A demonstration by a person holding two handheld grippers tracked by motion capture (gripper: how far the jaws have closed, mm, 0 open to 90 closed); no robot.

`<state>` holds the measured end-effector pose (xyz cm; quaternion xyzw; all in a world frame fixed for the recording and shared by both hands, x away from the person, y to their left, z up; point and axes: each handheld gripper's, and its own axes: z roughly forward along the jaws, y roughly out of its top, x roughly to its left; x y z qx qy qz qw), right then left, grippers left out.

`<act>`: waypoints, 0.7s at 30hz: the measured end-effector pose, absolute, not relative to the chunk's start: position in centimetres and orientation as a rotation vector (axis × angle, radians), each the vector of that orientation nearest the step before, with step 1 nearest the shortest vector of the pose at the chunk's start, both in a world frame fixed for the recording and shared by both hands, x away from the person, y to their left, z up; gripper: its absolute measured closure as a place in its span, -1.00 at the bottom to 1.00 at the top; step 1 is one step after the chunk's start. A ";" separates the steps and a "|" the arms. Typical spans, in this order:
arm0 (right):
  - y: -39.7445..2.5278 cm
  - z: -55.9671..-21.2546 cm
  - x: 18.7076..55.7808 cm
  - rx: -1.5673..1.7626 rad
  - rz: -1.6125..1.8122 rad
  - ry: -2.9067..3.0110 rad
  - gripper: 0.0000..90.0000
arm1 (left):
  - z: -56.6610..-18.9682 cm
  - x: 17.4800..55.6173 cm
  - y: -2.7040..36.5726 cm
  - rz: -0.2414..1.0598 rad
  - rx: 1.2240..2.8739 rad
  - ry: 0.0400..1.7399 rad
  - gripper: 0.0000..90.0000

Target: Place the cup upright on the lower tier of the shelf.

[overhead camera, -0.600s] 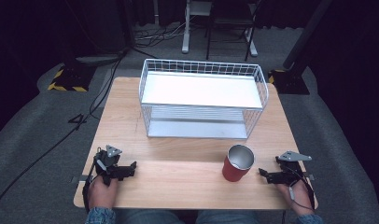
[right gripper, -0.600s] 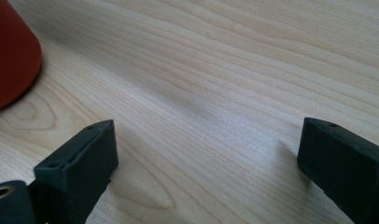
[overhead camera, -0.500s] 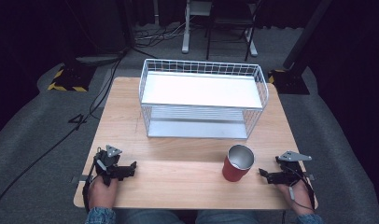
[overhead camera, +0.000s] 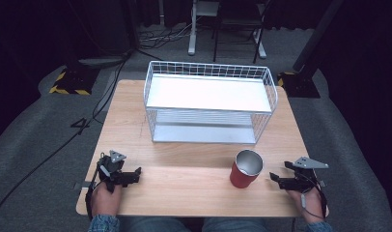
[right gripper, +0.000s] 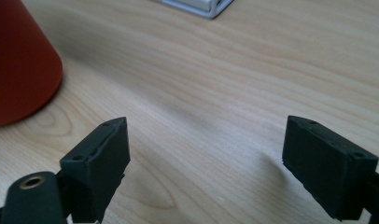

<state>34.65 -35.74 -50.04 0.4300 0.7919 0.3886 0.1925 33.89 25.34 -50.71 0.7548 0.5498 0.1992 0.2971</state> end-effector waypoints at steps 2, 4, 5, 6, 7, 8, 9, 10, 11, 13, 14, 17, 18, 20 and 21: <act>-35.9 -49.7 34.4 1.201 1.139 2.190 -0.66 | -50.7 33.9 25.3 0.530 2.006 1.462 -1.00; -36.0 -49.2 34.0 1.189 1.178 2.169 -0.66 | -50.7 33.9 25.3 0.530 2.007 1.462 -1.00; -36.0 -49.0 33.7 1.172 1.198 2.170 -0.67 | -50.7 33.9 25.3 0.530 2.006 1.462 -1.00; -35.9 -48.9 33.6 1.161 1.207 2.167 -0.67 | -50.7 33.9 25.3 0.530 2.006 1.462 -1.00; -35.8 -48.7 33.3 1.150 1.216 2.167 -0.67 | -50.7 33.9 25.3 0.530 2.007 1.461 -1.00; -35.7 -48.6 33.1 1.136 1.227 2.167 -0.68 | -50.7 33.9 25.3 0.530 2.006 1.462 -1.00; -35.5 -48.4 32.8 1.124 1.241 2.160 -0.70 | -50.7 33.9 25.3 0.530 2.006 1.462 -1.00; -35.4 -48.4 32.7 1.118 1.250 2.156 -0.71 | -50.7 33.9 25.4 0.530 2.009 1.458 -1.00; -35.2 -48.3 32.4 1.117 1.266 2.151 -0.72 | -50.7 33.9 25.3 0.529 2.006 1.461 -1.00; -34.8 -48.1 32.1 1.099 1.291 2.143 -0.73 | -50.7 33.9 25.4 0.529 2.010 1.459 -1.00; -34.6 -48.0 31.9 1.087 1.292 2.136 -0.73 | -50.7 34.0 25.4 0.532 2.012 1.458 -1.00; -33.9 -47.7 31.3 1.066 1.312 2.109 -0.73 | -50.7 34.0 25.3 0.530 2.007 1.463 -1.00; -33.7 -47.7 31.1 1.064 1.314 2.099 -0.73 | -50.7 34.1 25.3 0.529 2.005 1.465 -1.00; -33.4 -47.5 30.7 1.063 1.308 2.075 -0.73 | -50.7 34.2 25.3 0.531 2.005 1.467 -1.00; -33.3 -47.4 30.5 1.067 1.308 2.062 -0.73 | -50.7 34.2 25.3 0.533 2.005 1.466 -1.00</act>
